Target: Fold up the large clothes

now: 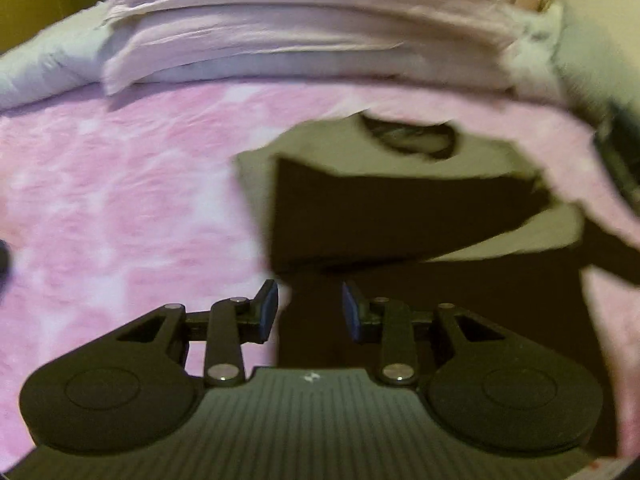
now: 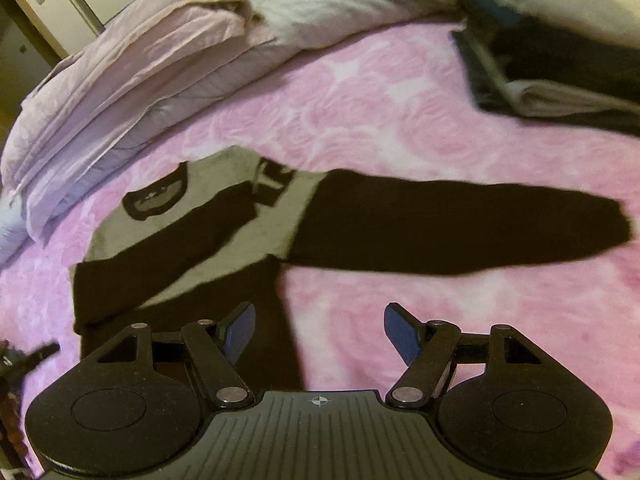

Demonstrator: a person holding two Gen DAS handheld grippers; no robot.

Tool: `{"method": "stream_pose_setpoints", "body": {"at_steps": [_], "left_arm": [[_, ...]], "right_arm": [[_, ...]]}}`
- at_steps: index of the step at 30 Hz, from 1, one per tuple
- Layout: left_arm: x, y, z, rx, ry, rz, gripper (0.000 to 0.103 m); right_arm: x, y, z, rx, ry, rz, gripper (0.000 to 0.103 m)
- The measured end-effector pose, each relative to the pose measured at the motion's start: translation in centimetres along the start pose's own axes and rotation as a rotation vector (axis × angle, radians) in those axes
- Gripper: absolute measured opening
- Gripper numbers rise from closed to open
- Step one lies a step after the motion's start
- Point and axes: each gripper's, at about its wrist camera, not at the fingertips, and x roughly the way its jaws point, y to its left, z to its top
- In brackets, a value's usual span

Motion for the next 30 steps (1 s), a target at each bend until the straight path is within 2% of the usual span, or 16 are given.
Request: {"method": "stream_pose_setpoints", "body": {"at_steps": [2, 6, 9, 13, 15, 16, 17, 22, 24, 25, 26, 27, 28, 30], "left_arm": [[0.9, 1.7, -0.6, 0.016, 0.014, 0.036, 0.030], [2.3, 2.9, -0.5, 0.028, 0.022, 0.055, 0.030], [3.4, 2.7, -0.3, 0.061, 0.024, 0.052, 0.032], [4.2, 2.2, -0.3, 0.088, 0.028, 0.038, 0.035], [4.8, 1.8, -0.3, 0.096, 0.029, 0.030, 0.040], [4.9, 1.5, -0.3, 0.102, 0.029, 0.027, 0.041], [5.3, 1.2, -0.2, 0.114, 0.029, 0.020, 0.042], [7.3, -0.6, 0.4, 0.148, 0.013, 0.013, 0.043], [8.3, -1.4, 0.7, 0.167, 0.005, 0.036, 0.043], [8.7, -1.6, 0.8, 0.177, 0.000, 0.051, 0.040], [9.0, -1.8, 1.0, 0.182, -0.002, 0.063, 0.026], [9.2, -1.8, 1.1, 0.177, -0.011, 0.065, 0.019], [9.1, -1.7, 1.2, 0.171, -0.021, 0.059, 0.015], [8.6, -1.6, 1.0, 0.185, -0.041, 0.075, 0.014]], "right_arm": [[3.0, 0.6, 0.7, 0.051, 0.003, 0.092, 0.059], [9.3, 1.6, 2.2, 0.170, -0.009, 0.219, 0.053], [13.6, 1.8, 2.9, 0.301, -0.010, 0.274, 0.048], [17.6, 1.9, 3.3, 0.408, -0.024, 0.268, 0.043], [18.3, 2.5, 3.9, 0.386, -0.050, 0.264, 0.012], [18.4, 3.0, 4.3, 0.363, -0.040, 0.258, 0.002], [17.7, 3.8, 4.7, 0.326, -0.058, 0.246, 0.002], [9.1, 7.2, 5.6, 0.187, -0.298, 0.347, 0.002], [6.7, 7.3, 5.6, 0.146, -0.374, 0.311, 0.002], [6.6, 7.0, 5.7, 0.139, -0.374, 0.297, 0.002], [7.0, 6.5, 5.7, 0.143, -0.350, 0.268, 0.002], [7.9, 6.1, 5.5, 0.157, -0.310, 0.227, 0.002], [8.9, 5.5, 5.3, 0.167, -0.263, 0.185, 0.002], [11.2, 4.2, 4.0, 0.169, -0.189, 0.087, 0.002]]}}
